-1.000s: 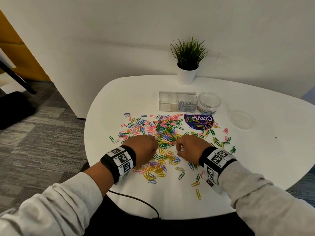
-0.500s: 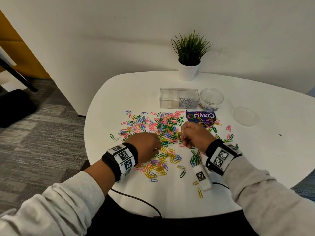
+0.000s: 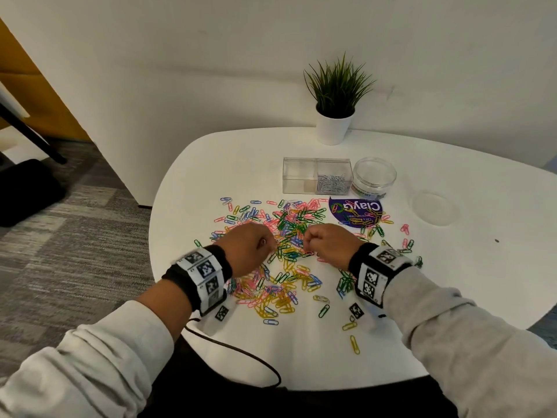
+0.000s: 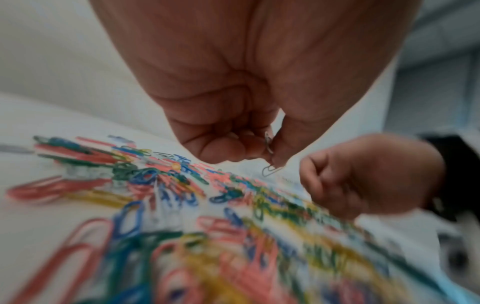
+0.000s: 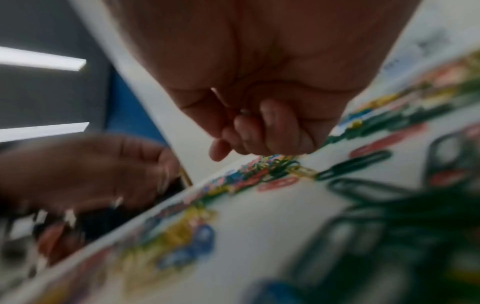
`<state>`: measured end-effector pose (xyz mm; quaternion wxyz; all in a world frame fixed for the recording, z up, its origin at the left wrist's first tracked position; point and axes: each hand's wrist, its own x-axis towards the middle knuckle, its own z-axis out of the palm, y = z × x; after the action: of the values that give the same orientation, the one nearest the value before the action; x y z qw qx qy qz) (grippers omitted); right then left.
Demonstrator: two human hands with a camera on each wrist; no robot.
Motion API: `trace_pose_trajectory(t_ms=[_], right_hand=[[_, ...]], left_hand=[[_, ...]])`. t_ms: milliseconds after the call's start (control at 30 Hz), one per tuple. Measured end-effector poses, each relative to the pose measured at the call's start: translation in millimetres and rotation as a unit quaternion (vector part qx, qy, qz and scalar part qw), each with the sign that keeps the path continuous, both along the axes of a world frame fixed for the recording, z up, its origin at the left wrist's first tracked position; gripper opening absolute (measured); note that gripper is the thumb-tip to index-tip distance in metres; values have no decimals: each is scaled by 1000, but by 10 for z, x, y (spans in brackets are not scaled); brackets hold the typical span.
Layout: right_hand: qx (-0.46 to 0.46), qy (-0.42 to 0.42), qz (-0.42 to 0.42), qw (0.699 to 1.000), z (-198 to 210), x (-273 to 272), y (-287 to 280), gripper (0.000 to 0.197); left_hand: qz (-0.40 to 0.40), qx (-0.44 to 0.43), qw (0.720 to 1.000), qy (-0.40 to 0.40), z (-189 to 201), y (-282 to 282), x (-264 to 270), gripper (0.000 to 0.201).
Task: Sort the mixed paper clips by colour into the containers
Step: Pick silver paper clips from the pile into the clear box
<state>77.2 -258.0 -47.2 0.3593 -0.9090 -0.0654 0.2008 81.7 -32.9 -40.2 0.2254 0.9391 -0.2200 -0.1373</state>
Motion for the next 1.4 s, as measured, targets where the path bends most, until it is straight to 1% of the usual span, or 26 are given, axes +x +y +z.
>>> trace_pose_trajectory(t_ms=[33,67,100,133,200,233,300,367,433,500,567,667,733,800,833,933,1000,1067,1167,1233,1300,1367,1400], right_hand=[[-76,-33,59,995,-10,-16,2,12],[-128,-58,103,985,-17,-34,6,12],[-154,-79,130,976,-25,-48,8,14],[-166,-95,145,971,-39,-52,8,16],[-185,-118,156,963,-50,-54,14,15],[-193,-123,159,960,-63,-47,14,14],[-200,-122,166,958,-79,-41,22,12],[-201,-119,172,957,-100,-36,22,8],[-183,-112,158,964,-64,-16,2,3],[-138,-109,99,979,47,63,-67,6],[-113,-137,29,984,211,222,-186,8],[-126,-185,-33,974,462,566,-405,6],[-156,-208,-48,965,561,825,-510,4],[-183,-211,-44,959,609,1057,-560,3],[-194,-204,-34,959,623,1146,-570,4],[-218,-169,-7,961,647,1268,-590,25],[-200,-177,-19,963,665,1198,-622,30],[-161,-195,-44,966,636,1042,-691,29],[-138,-215,-69,964,514,680,-851,23],[-161,-186,-64,967,408,390,-1015,22],[-223,-135,-55,964,313,124,-1221,24],[-284,-77,-77,953,235,-85,-1435,31],[-301,-48,-93,948,217,-165,-1525,34]], left_hand=[[27,-19,999,11,34,21,34,14],[49,-35,998,26,60,42,61,14],[70,-57,995,52,74,66,84,15],[92,-93,987,94,71,90,103,18],[137,-180,956,187,59,130,115,20],[154,-211,941,214,45,142,115,20],[171,-239,927,234,22,144,113,20],[176,-245,923,241,17,130,111,19],[173,-244,922,244,3,122,120,19],[168,-236,925,245,-10,120,139,21],[160,-230,928,245,1,106,182,23],[148,-205,942,220,82,40,313,24],[148,-203,948,197,174,-39,446,21],[154,-204,952,171,265,-146,599,19],[156,-202,954,157,313,-211,673,19],[152,-198,963,98,413,-427,864,19],[142,-173,974,32,432,-590,974,19],[132,-150,980,-23,432,-769,1086,18],[94,-118,987,-64,442,-1039,1270,13],[63,-84,991,-81,449,-1195,1405,10],[32,-30,994,-103,462,-1322,1513,8],[12,19,994,-107,473,-1417,1578,9],[-2,38,993,-108,469,-1456,1598,14]])
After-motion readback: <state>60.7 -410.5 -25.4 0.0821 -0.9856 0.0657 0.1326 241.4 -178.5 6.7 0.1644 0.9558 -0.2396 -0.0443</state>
